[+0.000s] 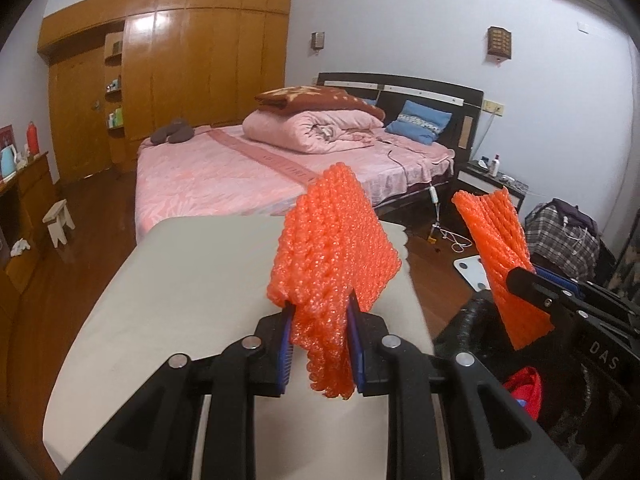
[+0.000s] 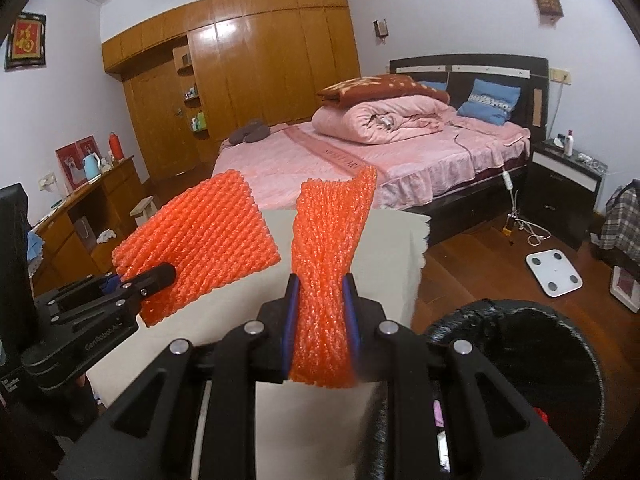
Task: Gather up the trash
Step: 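Carry both orange mesh pads over the bin and release them inside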
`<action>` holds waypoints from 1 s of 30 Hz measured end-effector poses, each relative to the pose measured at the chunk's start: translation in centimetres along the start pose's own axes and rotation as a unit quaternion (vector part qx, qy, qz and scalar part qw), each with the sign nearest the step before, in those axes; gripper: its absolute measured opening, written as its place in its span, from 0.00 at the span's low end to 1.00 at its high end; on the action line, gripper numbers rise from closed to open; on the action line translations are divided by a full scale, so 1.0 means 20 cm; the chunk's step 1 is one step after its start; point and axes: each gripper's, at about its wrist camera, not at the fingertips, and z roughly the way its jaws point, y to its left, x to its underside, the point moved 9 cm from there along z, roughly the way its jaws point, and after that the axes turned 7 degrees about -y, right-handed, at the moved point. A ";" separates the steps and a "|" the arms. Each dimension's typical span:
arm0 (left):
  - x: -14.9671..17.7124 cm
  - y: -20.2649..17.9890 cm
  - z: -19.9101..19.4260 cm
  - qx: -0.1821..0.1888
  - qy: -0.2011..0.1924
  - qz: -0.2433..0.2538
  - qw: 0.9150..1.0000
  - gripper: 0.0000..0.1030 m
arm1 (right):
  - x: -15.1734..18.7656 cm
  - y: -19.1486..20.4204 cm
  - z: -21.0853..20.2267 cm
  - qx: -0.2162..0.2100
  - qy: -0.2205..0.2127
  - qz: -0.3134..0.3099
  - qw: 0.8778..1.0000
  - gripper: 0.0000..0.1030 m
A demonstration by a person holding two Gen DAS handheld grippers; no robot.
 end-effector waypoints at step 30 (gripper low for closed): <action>-0.06 -0.59 -0.15 0.090 -0.023 0.058 0.994 0.23 | 0.01 -0.43 -0.48 0.081 -0.041 0.017 0.996 0.20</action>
